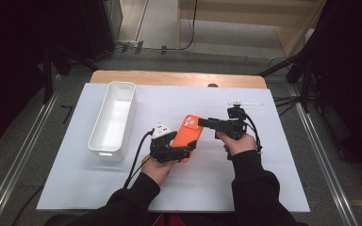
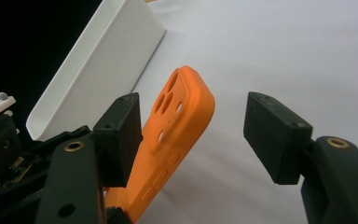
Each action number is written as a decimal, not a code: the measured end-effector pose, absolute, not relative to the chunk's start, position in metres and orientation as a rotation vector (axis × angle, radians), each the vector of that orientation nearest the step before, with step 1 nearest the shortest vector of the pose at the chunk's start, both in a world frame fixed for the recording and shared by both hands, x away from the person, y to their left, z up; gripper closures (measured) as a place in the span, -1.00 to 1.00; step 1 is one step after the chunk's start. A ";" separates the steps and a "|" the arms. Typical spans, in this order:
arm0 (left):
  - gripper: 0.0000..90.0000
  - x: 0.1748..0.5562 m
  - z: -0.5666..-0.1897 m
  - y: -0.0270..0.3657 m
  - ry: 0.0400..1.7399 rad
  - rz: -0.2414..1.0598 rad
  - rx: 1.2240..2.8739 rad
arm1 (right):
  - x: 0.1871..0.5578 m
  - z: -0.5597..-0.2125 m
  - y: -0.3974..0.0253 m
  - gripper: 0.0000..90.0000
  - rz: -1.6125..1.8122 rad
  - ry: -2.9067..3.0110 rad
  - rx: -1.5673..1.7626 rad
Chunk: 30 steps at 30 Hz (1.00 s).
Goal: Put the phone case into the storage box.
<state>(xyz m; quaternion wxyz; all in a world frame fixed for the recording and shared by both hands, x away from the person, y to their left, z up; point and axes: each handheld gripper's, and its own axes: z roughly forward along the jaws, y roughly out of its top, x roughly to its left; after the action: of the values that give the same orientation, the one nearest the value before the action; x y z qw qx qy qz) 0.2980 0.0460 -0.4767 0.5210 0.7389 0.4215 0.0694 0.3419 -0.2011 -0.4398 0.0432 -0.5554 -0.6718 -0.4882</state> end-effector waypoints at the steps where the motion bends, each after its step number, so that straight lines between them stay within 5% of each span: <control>1: -0.68 0.298 -0.477 0.046 1.009 0.165 1.775 | 0.342 -0.440 -0.201 -0.16 -1.489 -2.051 -1.695; 23: -0.68 0.296 -0.477 0.044 1.007 0.140 1.772 | 0.347 -0.443 -0.202 0.46 -1.451 -1.910 -1.728; 30: -0.68 0.296 -0.478 0.043 1.000 0.147 1.777 | 0.347 -0.443 -0.204 0.52 -1.458 -1.876 -1.722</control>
<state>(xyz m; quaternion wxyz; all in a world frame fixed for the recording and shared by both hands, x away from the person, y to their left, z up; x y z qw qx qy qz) 0.2957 0.0432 -0.4776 0.5215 0.7416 0.4175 0.0614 0.3470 -0.2044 -0.4428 0.1035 -0.5838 -0.6359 -0.4941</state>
